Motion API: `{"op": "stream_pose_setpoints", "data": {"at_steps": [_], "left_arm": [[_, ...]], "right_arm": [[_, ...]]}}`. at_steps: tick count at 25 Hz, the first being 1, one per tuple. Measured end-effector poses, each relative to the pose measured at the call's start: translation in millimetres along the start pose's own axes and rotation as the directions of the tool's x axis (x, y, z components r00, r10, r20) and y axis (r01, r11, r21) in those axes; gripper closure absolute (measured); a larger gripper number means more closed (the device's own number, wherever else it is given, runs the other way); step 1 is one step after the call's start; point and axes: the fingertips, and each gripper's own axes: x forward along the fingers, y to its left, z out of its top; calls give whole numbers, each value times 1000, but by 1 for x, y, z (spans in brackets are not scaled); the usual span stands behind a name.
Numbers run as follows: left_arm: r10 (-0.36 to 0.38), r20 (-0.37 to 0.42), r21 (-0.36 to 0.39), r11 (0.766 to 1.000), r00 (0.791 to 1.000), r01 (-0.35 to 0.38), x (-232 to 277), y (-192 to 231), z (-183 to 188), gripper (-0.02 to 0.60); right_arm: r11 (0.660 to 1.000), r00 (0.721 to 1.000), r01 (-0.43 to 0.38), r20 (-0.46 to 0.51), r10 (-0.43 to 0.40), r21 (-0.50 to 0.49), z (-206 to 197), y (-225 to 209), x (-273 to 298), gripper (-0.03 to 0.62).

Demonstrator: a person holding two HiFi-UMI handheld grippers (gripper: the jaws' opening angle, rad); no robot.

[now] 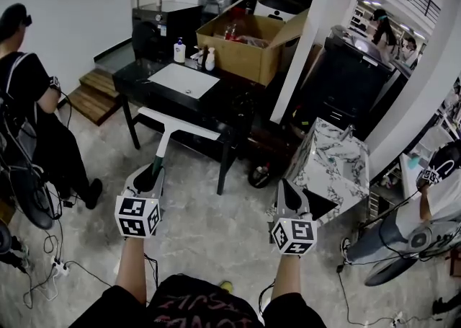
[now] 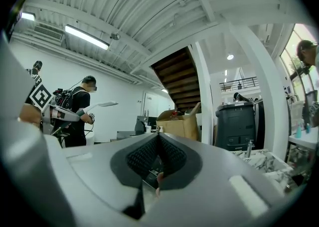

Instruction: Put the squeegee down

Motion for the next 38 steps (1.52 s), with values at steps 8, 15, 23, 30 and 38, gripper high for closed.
{"op": "stream_pose_setpoints", "data": {"at_steps": [8,15,23,30,38], "left_arm": [[-15,-13,1,1000,1000,15,-3,12,-7,480],[-39,-13,1,999,999,39,-7,32,-11,480],[-74,-12,-7,997,997,74,-19,48,-18,480],[-90,-9,-28,996,996,90,-15,63,-23,480],[-110,-13,-12,994,994,110,6,65,-22,480]], "right_arm": [[1000,1000,21,-15,-21,14,-6,12,-1,583],[999,999,48,-23,-48,12,-6,32,2,583],[997,997,71,-31,-71,6,-9,60,-7,583],[997,996,78,-41,-79,-15,-7,73,-2,583],[996,996,86,-36,-87,-18,-9,69,15,583]]}}
